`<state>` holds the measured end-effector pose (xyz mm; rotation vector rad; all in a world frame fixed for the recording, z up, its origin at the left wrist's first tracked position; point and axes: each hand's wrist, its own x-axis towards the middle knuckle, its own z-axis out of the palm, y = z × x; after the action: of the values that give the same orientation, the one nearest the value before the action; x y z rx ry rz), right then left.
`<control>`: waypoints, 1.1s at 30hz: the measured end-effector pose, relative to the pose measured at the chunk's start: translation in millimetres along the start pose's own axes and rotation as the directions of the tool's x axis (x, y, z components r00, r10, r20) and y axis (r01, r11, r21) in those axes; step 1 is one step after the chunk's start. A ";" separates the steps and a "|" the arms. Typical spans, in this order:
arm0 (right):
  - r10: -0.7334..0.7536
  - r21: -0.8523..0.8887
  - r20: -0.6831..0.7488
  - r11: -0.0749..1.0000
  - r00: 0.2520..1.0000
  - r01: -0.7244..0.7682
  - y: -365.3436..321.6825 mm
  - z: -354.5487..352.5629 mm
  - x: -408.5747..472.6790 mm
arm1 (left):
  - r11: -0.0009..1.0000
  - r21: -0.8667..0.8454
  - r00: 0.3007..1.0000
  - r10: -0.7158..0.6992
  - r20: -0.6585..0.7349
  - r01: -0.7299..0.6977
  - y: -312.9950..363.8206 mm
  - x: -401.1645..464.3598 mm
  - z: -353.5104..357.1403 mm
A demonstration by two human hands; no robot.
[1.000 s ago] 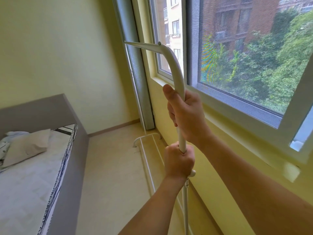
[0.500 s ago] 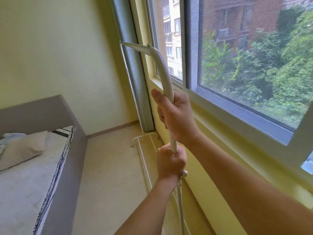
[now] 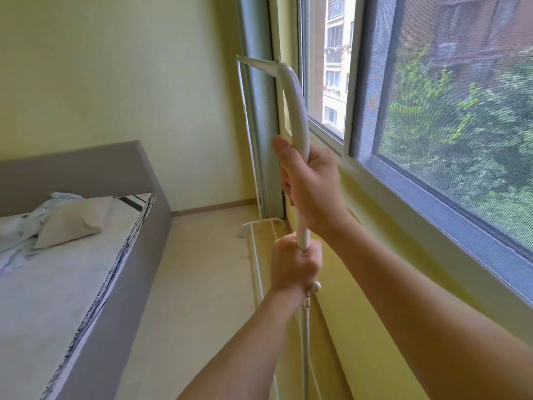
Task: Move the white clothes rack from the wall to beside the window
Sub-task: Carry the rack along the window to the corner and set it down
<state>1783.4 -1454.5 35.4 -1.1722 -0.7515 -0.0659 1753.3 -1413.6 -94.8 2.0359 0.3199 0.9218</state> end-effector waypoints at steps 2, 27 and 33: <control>-0.003 -0.003 0.009 1.000 1.000 0.003 6.2 -1.2 8.9 | 1.000 -0.004 1.000 -0.024 0.008 0.024 -4.4 10.6 3.4; 0.024 -0.070 0.020 0.997 1.000 -0.023 84.0 30.0 118.4 | 0.988 -0.107 0.988 -0.099 0.114 0.112 -86.0 141.0 20.8; 0.007 -0.067 0.025 0.998 1.000 -0.005 105.5 48.2 142.3 | 0.989 -0.116 0.989 -0.074 0.132 0.089 -108.6 169.9 14.6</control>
<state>1911.7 -1323.2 39.0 -1.2407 -0.7729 -0.0716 1893.3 -1268.0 -102.5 1.9443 0.2692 0.7399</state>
